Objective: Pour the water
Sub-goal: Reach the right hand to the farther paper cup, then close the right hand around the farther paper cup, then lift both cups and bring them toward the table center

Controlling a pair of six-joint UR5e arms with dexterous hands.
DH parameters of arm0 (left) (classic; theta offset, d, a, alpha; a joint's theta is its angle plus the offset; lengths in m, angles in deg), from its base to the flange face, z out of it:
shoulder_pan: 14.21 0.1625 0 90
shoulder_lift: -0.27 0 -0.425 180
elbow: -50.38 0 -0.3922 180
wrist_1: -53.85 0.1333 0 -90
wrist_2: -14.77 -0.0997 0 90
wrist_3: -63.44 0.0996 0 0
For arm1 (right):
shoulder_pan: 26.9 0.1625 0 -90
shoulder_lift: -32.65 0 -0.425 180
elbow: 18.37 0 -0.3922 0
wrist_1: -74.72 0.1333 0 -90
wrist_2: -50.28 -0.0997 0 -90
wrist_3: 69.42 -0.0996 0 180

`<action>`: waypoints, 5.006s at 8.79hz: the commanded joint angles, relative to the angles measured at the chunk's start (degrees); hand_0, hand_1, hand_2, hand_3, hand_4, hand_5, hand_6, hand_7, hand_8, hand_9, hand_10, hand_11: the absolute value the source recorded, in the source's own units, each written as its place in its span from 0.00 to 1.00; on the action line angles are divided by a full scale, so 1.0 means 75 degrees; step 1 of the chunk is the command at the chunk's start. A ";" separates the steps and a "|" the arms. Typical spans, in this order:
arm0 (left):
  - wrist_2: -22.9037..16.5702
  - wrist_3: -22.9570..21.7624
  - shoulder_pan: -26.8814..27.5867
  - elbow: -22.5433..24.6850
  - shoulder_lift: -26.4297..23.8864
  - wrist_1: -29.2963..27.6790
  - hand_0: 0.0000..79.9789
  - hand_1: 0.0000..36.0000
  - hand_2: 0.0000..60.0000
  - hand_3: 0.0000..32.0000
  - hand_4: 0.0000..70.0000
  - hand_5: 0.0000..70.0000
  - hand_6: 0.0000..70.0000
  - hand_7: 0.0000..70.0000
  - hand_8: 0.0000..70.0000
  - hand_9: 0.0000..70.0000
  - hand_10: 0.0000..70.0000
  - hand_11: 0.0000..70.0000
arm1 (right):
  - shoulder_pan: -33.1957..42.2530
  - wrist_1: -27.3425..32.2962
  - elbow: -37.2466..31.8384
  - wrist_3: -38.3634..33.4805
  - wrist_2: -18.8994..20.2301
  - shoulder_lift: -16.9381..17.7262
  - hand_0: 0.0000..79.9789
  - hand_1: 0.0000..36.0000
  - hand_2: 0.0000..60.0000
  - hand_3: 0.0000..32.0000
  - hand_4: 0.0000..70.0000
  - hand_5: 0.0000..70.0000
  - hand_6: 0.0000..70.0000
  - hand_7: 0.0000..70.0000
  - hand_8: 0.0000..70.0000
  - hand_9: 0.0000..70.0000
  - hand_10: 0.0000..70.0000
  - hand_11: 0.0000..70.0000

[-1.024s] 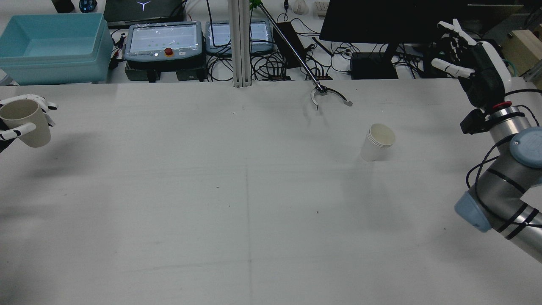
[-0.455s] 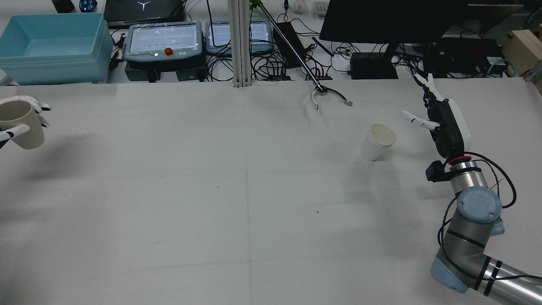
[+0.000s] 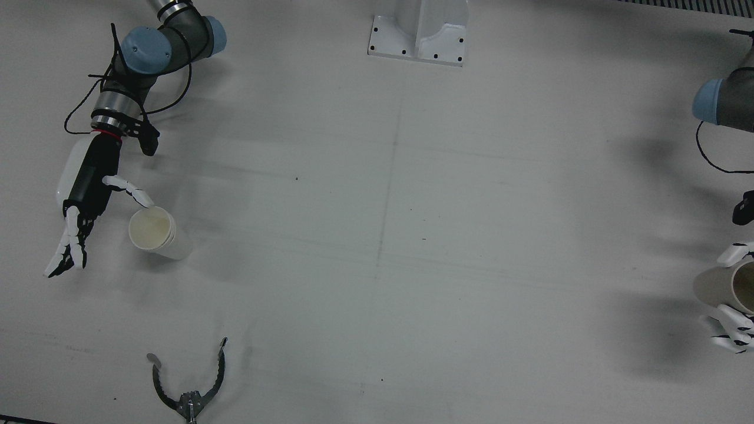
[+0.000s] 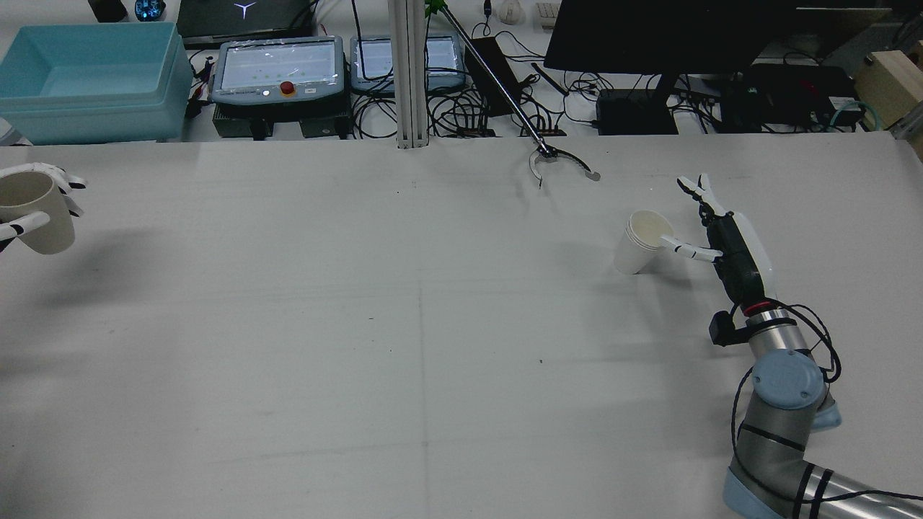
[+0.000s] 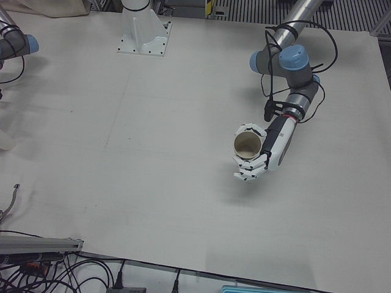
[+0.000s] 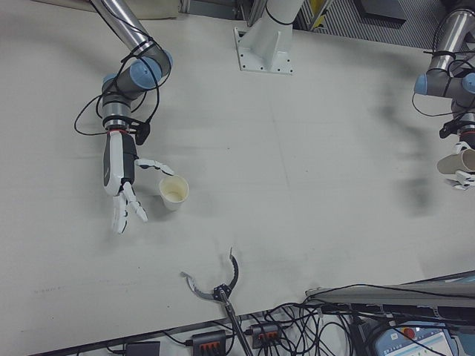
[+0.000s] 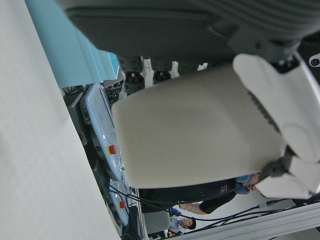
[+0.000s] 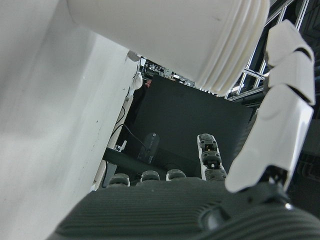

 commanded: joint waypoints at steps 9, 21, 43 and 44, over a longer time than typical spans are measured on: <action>-0.0002 -0.0012 -0.0016 -0.0021 0.0000 -0.0012 0.42 0.59 1.00 0.00 0.59 0.67 0.32 0.82 0.30 0.52 0.43 0.62 | -0.0140 -0.0011 -0.0097 -0.0053 -0.0003 -0.0273 0.58 0.46 0.31 0.17 0.00 0.14 0.00 0.01 0.00 0.00 0.00 0.00; -0.0002 0.0000 -0.0004 -0.0091 0.0000 -0.0036 0.40 0.59 1.00 0.00 0.59 0.68 0.33 0.81 0.32 0.53 0.43 0.63 | -0.0257 0.0000 -0.0167 0.0158 0.0055 -0.0414 0.57 0.43 0.27 0.21 0.00 0.14 0.00 0.01 0.00 0.00 0.00 0.00; -0.0118 0.0093 -0.0110 0.1065 0.0258 0.0080 0.42 0.65 1.00 0.00 0.64 0.73 0.36 0.84 0.33 0.54 0.43 0.62 | 0.0198 -0.0093 0.0356 0.0720 0.0126 -0.1093 0.54 0.51 1.00 0.00 0.27 1.00 0.82 1.00 0.51 0.66 0.39 0.58; -0.0281 0.0175 -0.0086 0.1405 0.0235 0.0314 0.44 0.67 1.00 0.00 0.65 0.74 0.37 0.85 0.33 0.55 0.42 0.61 | 0.0362 -0.0198 0.0848 0.0964 0.0126 -0.1035 0.56 0.56 1.00 0.00 0.23 1.00 0.81 1.00 0.50 0.65 0.40 0.59</action>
